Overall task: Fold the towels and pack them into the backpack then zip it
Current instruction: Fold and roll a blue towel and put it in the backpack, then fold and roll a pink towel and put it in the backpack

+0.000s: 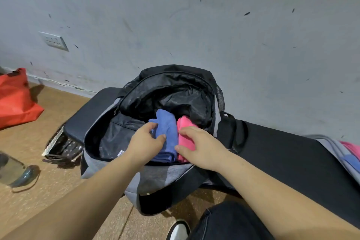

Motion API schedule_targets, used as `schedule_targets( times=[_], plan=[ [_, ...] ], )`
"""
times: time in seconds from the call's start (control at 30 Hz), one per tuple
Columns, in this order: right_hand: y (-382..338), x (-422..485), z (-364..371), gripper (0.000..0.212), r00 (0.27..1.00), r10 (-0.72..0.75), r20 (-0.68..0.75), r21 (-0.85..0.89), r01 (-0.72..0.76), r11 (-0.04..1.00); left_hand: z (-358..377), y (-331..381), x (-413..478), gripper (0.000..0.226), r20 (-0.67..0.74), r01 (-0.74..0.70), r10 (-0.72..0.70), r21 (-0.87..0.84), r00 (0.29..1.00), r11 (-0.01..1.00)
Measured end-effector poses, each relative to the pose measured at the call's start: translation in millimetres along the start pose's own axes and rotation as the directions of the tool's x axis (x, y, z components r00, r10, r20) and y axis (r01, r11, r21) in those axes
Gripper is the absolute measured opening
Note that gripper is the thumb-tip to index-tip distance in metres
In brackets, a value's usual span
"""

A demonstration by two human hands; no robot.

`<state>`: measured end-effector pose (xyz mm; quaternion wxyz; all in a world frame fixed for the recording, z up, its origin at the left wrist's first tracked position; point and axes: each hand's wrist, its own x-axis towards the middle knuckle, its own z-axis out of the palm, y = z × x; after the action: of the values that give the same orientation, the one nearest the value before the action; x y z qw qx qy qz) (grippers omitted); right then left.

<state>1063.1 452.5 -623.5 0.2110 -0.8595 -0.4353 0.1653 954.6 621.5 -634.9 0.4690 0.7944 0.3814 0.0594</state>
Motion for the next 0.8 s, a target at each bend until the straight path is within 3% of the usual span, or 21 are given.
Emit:
schedule_targets(
  times=[0.1, 0.37, 0.47, 0.53, 0.63, 0.8],
  plan=[
    [-1.8, -1.7, -1.6, 0.053, 0.999, -0.012, -0.048, 0.017, 0.013, 1.0, -6.6, 0.6, 2.1, 0.056, -0.057, -0.089, 0.098, 0.145, 0.994, 0.985],
    [0.8, -23.9, -29.4, 0.031, 0.993, 0.016, -0.116, 0.108, -0.004, 0.994, -10.1, 14.2, -17.8, 0.048, -0.133, -0.143, 0.175, 0.219, 0.976, 0.965],
    [6.4, -45.2, -53.5, 0.022, 0.988, 0.054, -0.147, 0.118, -0.037, 0.992, -3.7, 41.5, -38.8, 0.043, -0.176, -0.264, 0.295, 0.178, 0.939, 0.948],
    [12.5, -62.5, -68.2, 0.021, 0.981, 0.087, -0.171, 0.123, -0.066, 0.99, 11.4, 68.4, -58.2, 0.034, -0.129, -0.33, 0.336, 0.067, 0.933, 0.942],
    [30.6, -92.3, -88.8, 0.028, 0.972, 0.151, -0.181, 0.112, -0.132, 0.985, 51.0, 108.1, -80.3, 0.016, -0.027, -0.318, 0.317, -0.133, 0.948, 0.939],
    [92.3, -145.0, -122.4, 0.025, 0.947, 0.319, -0.026, 0.109, -0.314, 0.943, 130.5, 160.5, -103.5, 0.007, 0.225, -0.262, 0.32, -0.253, 0.92, 0.931]
  ],
)
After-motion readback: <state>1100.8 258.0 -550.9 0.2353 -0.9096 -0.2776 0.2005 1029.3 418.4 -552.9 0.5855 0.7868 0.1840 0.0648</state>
